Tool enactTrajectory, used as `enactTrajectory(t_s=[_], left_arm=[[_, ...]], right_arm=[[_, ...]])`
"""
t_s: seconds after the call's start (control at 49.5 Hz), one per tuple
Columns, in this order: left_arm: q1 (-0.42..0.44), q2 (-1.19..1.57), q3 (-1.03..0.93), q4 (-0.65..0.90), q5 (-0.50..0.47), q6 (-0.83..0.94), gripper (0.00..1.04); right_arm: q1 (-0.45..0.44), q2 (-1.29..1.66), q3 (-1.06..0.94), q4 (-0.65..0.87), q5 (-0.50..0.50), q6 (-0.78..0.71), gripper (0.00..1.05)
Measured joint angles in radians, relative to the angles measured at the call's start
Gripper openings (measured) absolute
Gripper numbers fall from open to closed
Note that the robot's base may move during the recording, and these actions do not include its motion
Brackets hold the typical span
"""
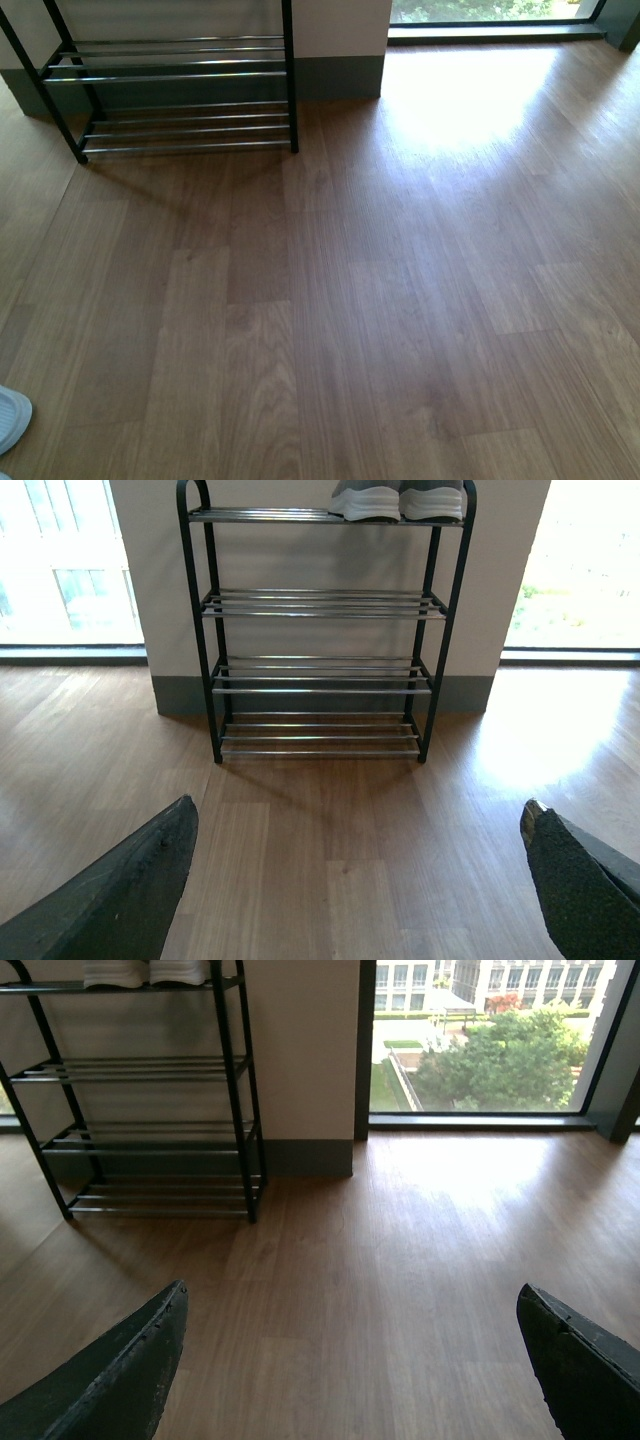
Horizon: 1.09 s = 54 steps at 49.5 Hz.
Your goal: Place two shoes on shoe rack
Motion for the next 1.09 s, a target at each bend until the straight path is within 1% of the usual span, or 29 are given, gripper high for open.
enactTrajectory(t_s=[1.092], left_arm=[[0.000, 0.000, 0.000, 0.000, 0.000, 0.000, 0.95]], right_arm=[[0.000, 0.000, 0.000, 0.000, 0.000, 0.000, 0.95]])
